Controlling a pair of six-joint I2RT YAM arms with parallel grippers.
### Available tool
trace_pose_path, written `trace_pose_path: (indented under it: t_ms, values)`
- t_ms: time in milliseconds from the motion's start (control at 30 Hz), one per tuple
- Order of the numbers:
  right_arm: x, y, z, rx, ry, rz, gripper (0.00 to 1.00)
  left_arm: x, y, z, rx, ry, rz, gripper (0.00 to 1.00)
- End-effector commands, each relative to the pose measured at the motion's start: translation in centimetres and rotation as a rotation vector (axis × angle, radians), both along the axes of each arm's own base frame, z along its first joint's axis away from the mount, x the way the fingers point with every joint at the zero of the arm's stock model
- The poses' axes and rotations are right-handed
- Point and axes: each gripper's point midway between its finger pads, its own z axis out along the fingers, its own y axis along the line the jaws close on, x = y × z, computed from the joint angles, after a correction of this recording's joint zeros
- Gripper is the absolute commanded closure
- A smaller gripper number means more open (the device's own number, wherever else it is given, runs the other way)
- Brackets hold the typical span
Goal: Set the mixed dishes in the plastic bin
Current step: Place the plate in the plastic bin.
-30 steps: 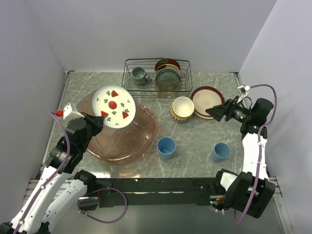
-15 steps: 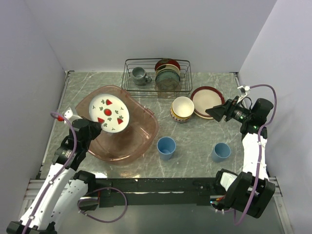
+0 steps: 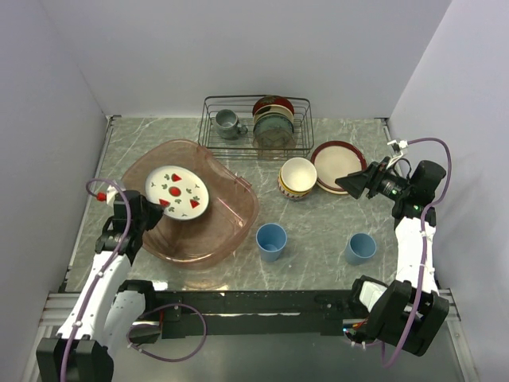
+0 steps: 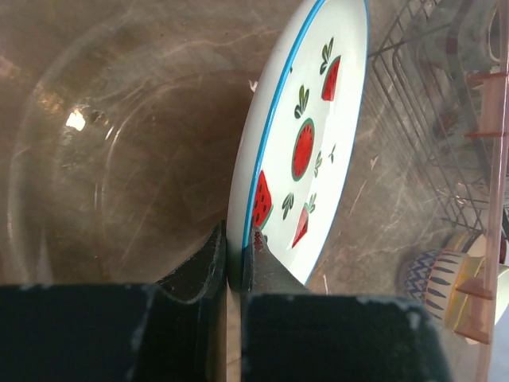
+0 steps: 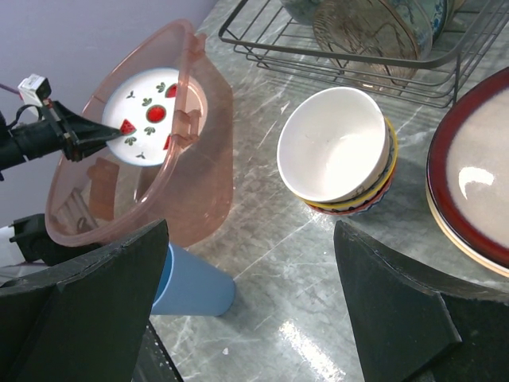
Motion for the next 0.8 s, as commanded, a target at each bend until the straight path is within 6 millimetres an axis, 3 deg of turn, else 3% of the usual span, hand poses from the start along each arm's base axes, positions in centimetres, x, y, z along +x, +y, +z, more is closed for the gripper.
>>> trace_pose_path:
  t_ms: [0,333,533,767]
  values:
    - [0.3,-0.4,0.1,-0.016,-0.017,-0.013,0.08,3.4,-1.1,5.4,-0.092,-0.233,-0.036,0.99]
    - [0.4,-0.4,0.1,-0.015,-0.018,-0.012,0.08,4.3,-1.1,3.6,-0.117,-0.2,-0.037,0.99]
    - [0.3,-0.3,0.1,-0.012,-0.017,-0.008,0.08,4.8,0.0,2.7,-0.119,-0.181,-0.004,0.99]
    - [0.2,-0.3,0.2,-0.012,-0.021,-0.005,0.08,5.1,0.3,1.8,-0.114,-0.152,-0.003,0.92]
